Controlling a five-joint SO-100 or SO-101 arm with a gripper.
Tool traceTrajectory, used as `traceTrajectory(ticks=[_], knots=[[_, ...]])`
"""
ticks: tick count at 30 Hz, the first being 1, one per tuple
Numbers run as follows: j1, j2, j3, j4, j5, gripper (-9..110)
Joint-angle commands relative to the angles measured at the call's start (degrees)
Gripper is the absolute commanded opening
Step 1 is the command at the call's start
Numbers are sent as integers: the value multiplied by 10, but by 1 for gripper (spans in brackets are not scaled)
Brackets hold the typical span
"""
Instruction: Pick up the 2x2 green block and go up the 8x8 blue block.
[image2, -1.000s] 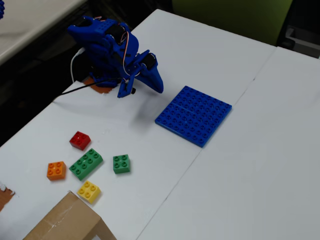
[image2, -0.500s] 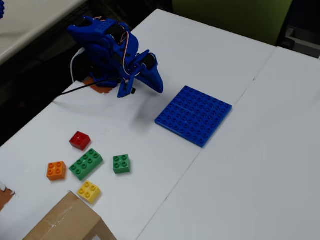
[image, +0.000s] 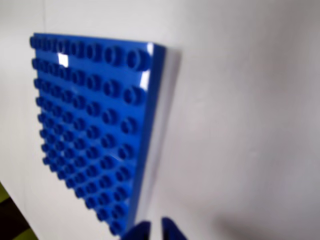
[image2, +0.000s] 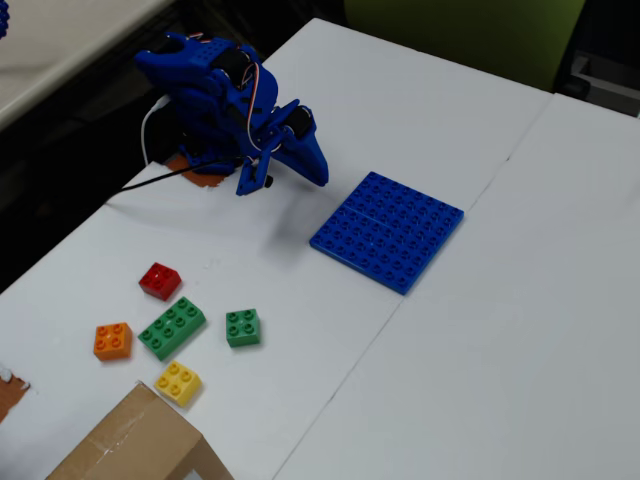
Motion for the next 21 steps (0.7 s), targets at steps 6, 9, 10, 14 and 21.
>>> traceTrajectory(ticks=[6, 9, 10, 14, 21], knots=[[25, 3, -63, 118, -539, 1], [69, 3, -143, 240, -693, 1], [82, 3, -160, 272, -733, 1], [106, 2, -162, 330, -824, 2], [119, 2, -175, 373, -855, 2]])
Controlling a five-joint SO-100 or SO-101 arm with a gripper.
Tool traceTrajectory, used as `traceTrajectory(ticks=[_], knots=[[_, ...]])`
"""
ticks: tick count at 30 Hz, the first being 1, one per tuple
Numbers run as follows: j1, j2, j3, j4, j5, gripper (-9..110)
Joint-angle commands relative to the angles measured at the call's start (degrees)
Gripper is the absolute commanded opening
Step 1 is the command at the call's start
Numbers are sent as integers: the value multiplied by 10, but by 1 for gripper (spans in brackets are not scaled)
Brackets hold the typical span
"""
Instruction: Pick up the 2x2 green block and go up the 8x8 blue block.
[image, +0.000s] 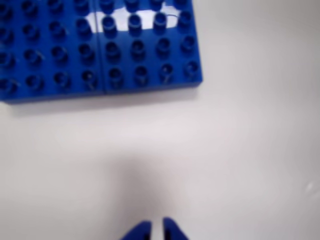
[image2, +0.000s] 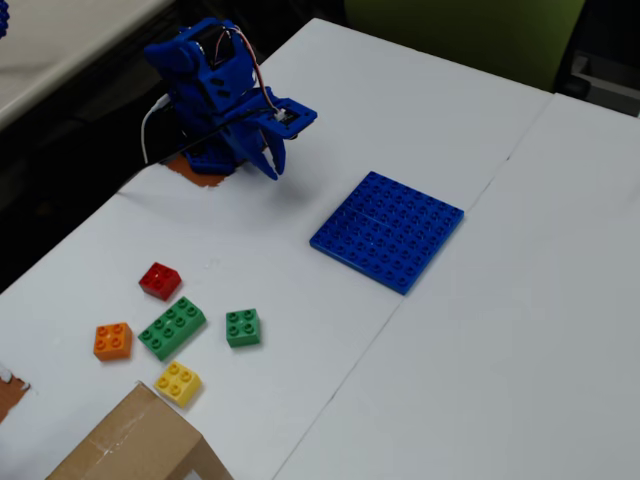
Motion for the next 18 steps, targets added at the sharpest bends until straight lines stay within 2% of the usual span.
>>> traceTrajectory(ticks=[1, 11, 18], knots=[[3, -4, -20, 23, -4, 2], [47, -34, -71, -9, 48, 4], [76, -232, -202, -69, 140, 16]])
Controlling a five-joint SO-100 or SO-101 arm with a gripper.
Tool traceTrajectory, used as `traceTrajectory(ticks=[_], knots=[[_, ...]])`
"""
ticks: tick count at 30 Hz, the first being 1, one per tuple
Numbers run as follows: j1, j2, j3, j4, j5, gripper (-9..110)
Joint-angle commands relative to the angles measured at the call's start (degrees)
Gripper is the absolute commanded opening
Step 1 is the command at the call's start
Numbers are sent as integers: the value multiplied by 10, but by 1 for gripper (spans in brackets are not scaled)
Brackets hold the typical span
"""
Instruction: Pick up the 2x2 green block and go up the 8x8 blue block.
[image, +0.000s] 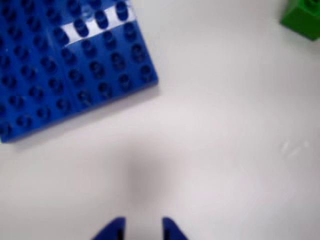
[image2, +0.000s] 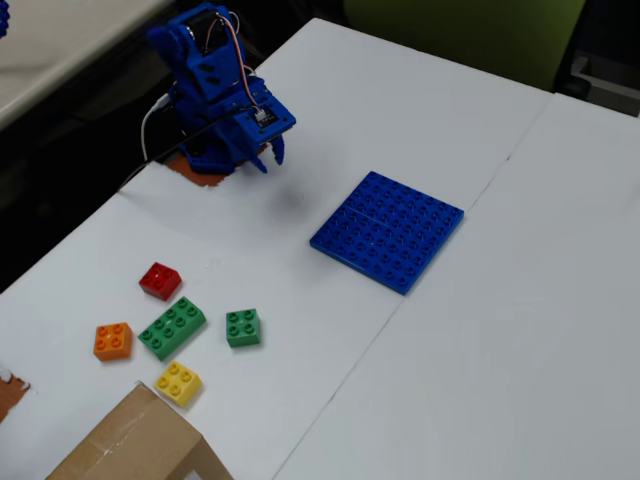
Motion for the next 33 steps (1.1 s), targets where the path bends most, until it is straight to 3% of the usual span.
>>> traceTrajectory(ticks=[1, 9, 16, 24, 33], knots=[[24, -147, -105, -17, 17, 17], [149, -480, -379, 16, 2, 39], [221, -708, -531, -26, -54, 47], [246, -904, -700, -56, -60, 49], [270, -979, -788, -71, -93, 48]])
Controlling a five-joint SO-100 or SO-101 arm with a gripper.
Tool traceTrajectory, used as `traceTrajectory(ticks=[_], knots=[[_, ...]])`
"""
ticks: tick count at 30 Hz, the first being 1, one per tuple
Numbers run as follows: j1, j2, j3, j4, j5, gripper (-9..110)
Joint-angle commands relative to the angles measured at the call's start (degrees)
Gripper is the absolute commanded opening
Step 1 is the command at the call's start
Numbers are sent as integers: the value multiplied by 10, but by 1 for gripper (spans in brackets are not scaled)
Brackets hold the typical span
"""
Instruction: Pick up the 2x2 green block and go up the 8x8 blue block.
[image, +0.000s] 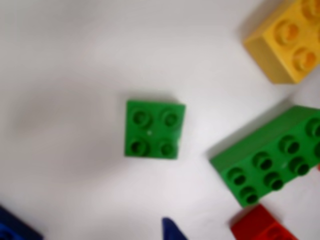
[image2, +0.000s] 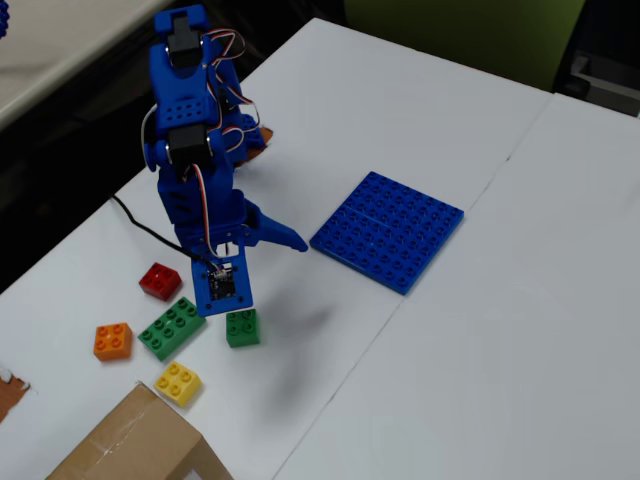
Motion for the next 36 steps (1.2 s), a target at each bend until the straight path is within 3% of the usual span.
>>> traceTrajectory(ticks=[1, 21, 36], knots=[[12, -14, -57, -8, -33, 48], [42, -176, -170, -63, -102, 43], [43, -199, -170, -65, -103, 30]])
